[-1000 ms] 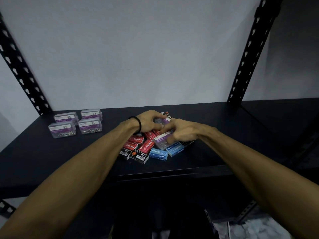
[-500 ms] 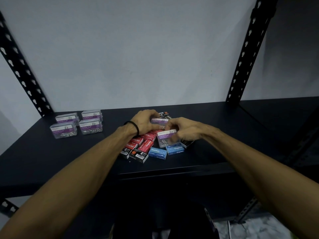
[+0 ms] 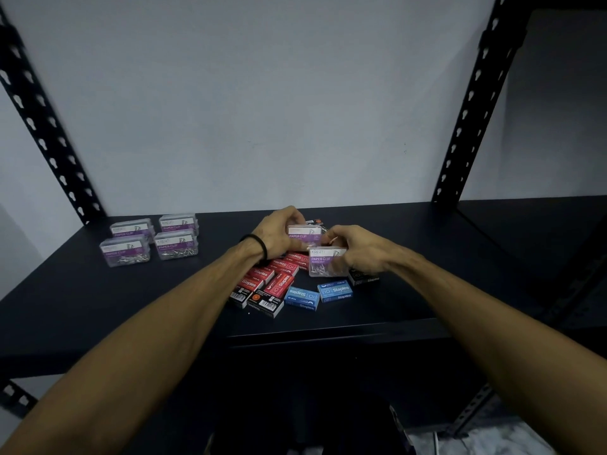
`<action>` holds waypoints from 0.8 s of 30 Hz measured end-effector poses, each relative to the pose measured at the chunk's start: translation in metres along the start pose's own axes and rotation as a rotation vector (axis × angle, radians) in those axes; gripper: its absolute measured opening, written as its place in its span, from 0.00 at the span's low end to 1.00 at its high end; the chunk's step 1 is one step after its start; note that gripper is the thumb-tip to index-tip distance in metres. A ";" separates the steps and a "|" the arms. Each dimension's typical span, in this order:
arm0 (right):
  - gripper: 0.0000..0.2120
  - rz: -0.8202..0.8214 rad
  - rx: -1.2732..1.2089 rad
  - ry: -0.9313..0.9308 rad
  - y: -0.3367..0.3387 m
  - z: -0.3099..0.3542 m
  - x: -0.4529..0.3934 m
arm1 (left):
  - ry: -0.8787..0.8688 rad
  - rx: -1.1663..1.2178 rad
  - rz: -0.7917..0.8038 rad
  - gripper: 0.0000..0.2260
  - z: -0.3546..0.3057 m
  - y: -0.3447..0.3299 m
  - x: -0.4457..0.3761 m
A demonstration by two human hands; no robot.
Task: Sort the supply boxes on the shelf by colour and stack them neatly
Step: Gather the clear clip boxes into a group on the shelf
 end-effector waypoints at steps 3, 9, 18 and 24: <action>0.15 0.004 -0.006 -0.008 0.003 0.004 -0.001 | 0.024 0.118 -0.004 0.18 0.001 0.006 -0.001; 0.13 -0.043 -0.070 0.017 0.007 0.017 -0.005 | 0.076 0.247 -0.003 0.23 0.021 0.031 0.012; 0.13 -0.078 -0.096 0.082 -0.019 0.051 -0.032 | 0.120 0.197 -0.050 0.19 0.073 0.082 0.058; 0.14 -0.024 -0.032 0.150 -0.072 0.082 -0.056 | 0.174 0.165 -0.063 0.17 0.126 0.118 0.103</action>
Point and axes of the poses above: each hand's wrist, its own x-axis away from the middle knuckle, its own y-axis out of the back of the hand, z = x × y, the point moved 3 cm from there along -x, towards the middle knuckle, and after that the axes turned 15 degrees about -x, right-handed, at the moved point
